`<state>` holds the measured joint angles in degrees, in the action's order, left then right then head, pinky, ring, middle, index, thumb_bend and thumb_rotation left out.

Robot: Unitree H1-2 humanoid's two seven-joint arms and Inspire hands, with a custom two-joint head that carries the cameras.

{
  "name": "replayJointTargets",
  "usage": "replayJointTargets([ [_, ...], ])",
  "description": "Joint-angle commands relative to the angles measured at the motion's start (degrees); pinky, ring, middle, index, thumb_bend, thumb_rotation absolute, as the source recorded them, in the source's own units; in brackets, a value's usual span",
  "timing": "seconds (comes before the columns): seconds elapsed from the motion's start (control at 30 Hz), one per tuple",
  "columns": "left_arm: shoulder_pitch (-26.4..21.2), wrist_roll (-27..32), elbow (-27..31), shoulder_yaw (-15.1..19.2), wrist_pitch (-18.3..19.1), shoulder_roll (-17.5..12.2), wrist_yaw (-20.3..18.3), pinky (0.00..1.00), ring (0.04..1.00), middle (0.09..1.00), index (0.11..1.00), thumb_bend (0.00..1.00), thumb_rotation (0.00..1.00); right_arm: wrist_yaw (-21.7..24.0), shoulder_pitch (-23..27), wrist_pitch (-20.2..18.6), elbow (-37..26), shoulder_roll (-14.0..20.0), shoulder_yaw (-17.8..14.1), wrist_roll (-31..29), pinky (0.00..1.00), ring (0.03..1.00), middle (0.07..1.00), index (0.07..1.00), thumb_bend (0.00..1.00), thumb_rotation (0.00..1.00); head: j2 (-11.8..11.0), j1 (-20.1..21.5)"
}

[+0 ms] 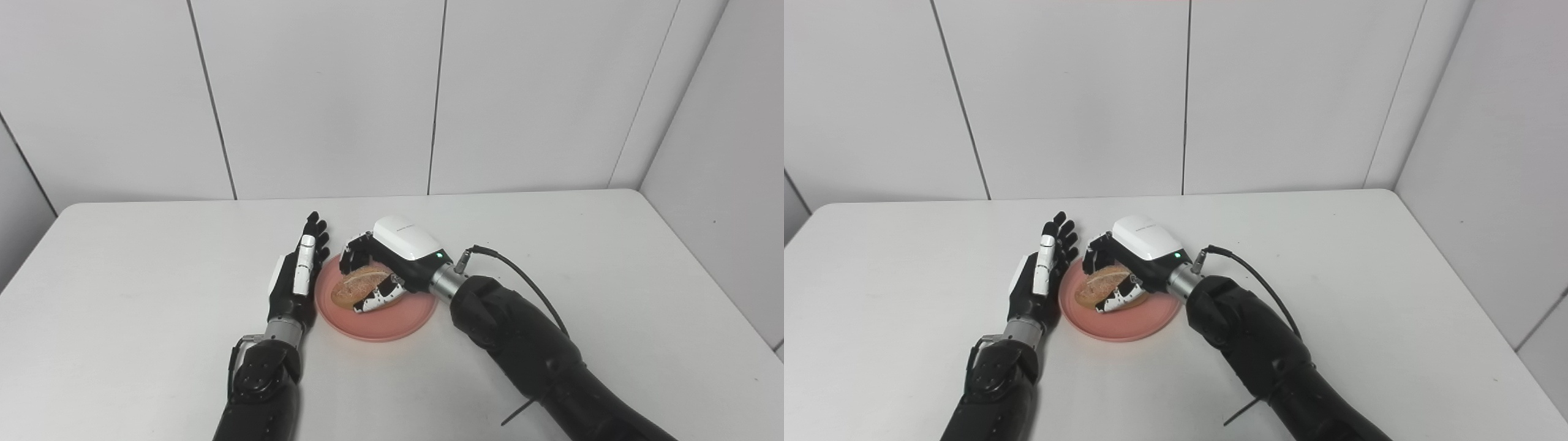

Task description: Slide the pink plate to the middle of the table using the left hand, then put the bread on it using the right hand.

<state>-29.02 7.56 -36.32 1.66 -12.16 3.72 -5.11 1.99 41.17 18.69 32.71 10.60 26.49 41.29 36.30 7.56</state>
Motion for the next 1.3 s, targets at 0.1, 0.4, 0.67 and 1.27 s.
replayJointTargets([
  [0.1,-0.24,-0.29,1.0,-0.31,-0.28,0.15,-0.19,0.94,0.945,0.948,0.95,0.61,1.0,-0.56,3.36,1.4,1.17,-0.1,0.35,-0.33,0.19,0.248,0.472,0.489,0.52,0.0,-0.07,-0.07],
  [0.4,-0.16,-0.45,1.23,-0.38,-0.46,-0.02,-0.05,0.94,0.943,0.943,0.943,0.61,1.0,-1.03,3.35,1.42,2.83,-0.07,0.78,-0.53,0.32,0.42,0.459,0.52,0.52,0.0,0.03,-0.13],
  [0.67,-0.18,-0.66,0.99,-0.59,-0.89,-0.31,-0.24,0.93,0.945,0.955,0.955,0.62,1.0,-1.66,1.2,2.36,-1.75,0.86,-0.51,-2.75,0.71,0.77,0.786,0.799,0.71,0.58,0.12,0.02],
  [1.27,-0.07,-0.05,1.6,-0.37,0.26,-0.31,-0.41,0.97,0.956,0.954,0.959,0.63,1.0,-2.46,-4.46,0.14,-12.27,0.93,-6.49,-6.89,0.85,0.896,0.923,0.931,0.69,0.74,0.37,0.14],
])
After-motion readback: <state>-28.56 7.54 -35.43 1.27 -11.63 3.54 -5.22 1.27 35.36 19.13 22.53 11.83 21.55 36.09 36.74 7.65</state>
